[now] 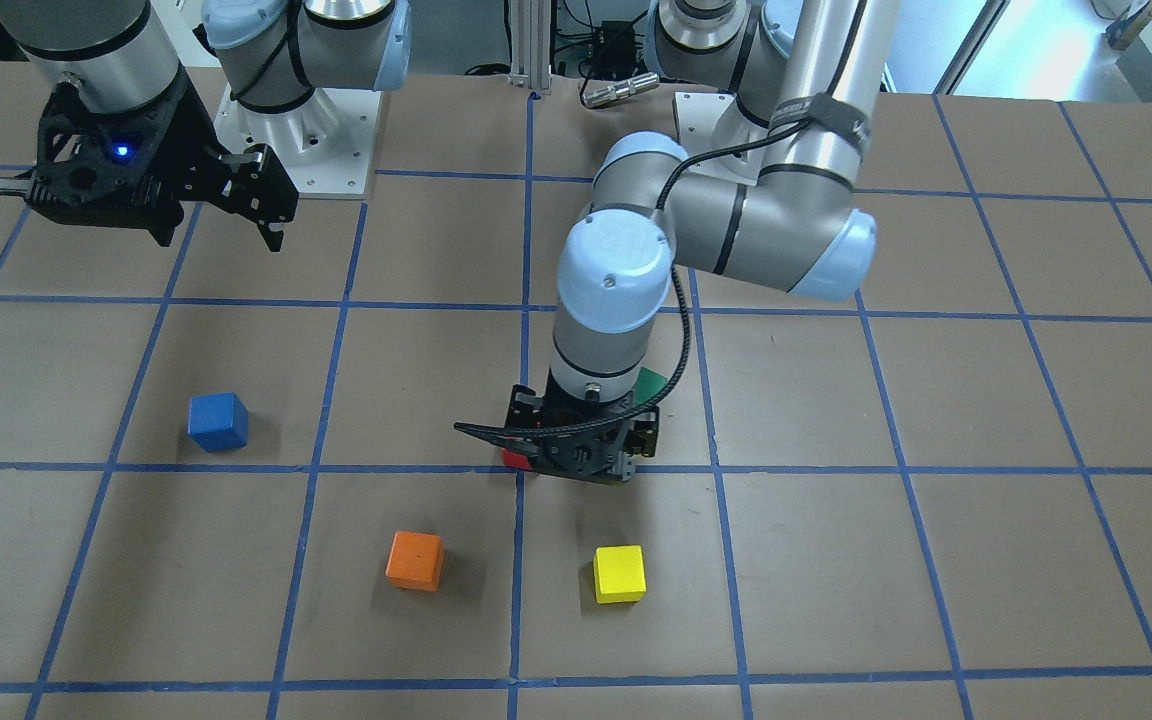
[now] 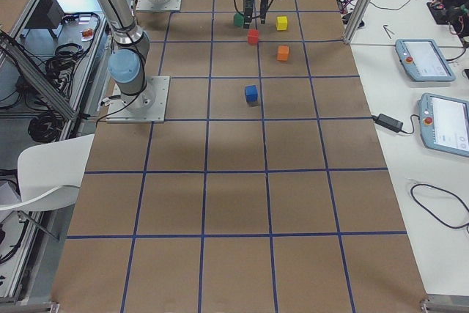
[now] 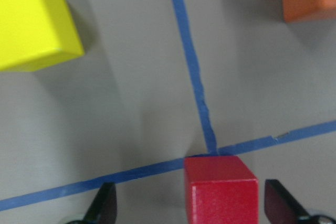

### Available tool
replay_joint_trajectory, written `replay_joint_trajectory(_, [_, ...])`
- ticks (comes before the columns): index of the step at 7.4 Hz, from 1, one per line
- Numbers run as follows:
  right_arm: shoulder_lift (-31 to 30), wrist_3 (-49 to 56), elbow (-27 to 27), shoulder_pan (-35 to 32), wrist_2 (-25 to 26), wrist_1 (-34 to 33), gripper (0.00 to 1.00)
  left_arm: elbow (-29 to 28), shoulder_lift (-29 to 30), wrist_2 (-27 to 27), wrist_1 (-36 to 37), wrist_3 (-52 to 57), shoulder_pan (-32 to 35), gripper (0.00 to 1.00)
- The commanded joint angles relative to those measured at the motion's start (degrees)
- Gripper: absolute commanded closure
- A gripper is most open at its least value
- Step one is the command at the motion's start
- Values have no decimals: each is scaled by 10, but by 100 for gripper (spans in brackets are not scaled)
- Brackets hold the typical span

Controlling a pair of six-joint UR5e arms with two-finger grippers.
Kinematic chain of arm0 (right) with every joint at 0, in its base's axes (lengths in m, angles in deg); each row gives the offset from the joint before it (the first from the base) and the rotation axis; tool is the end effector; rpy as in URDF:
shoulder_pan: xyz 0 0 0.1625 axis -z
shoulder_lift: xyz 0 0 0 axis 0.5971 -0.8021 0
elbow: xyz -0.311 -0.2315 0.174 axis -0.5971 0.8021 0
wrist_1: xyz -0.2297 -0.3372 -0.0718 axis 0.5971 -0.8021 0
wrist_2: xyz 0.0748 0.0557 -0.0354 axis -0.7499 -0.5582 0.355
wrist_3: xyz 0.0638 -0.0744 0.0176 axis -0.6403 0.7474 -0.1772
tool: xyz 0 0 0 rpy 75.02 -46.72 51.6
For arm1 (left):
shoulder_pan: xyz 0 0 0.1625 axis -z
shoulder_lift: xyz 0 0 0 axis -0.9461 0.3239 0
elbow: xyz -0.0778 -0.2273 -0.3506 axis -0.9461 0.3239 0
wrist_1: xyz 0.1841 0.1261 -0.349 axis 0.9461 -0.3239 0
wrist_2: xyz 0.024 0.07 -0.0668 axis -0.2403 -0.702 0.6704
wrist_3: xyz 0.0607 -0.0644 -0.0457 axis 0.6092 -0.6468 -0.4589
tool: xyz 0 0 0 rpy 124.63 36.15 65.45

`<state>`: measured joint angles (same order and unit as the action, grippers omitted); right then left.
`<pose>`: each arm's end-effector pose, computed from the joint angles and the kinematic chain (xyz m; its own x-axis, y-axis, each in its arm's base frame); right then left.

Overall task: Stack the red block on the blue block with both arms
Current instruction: 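Withdraw the left gripper while the right gripper reaches toward the red cube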

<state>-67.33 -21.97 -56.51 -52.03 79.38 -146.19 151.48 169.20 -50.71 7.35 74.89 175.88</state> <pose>0.1219 -0.4799 0.4858 -0.9993 0.0368 0.0058 0.0370 0.9986 0.0383 -0.2934 -0.5816 0.3040 -0.9918 0.1246 0.0294 0.1221 0.9896 -0.0764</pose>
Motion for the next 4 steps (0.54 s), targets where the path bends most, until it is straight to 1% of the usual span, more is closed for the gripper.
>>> replay_joint_trajectory(1, [5, -2, -1, -1, 0, 1, 0, -96, -58, -5, -154, 84, -66, 0])
replay_joint_trajectory(2, [22, -1, -1, -1, 0, 1, 0, -123, -81, -15, -214, 126, -90, 0])
replay_joint_trajectory(3, [35, -3, 4, -6, -9, -4, 0, -124, -108, -12, -231, 159, -114, 0])
replay_joint_trajectory(4, [54, -10, 3, -12, -14, -49, 0, -118, -130, -13, -238, 197, -128, 0])
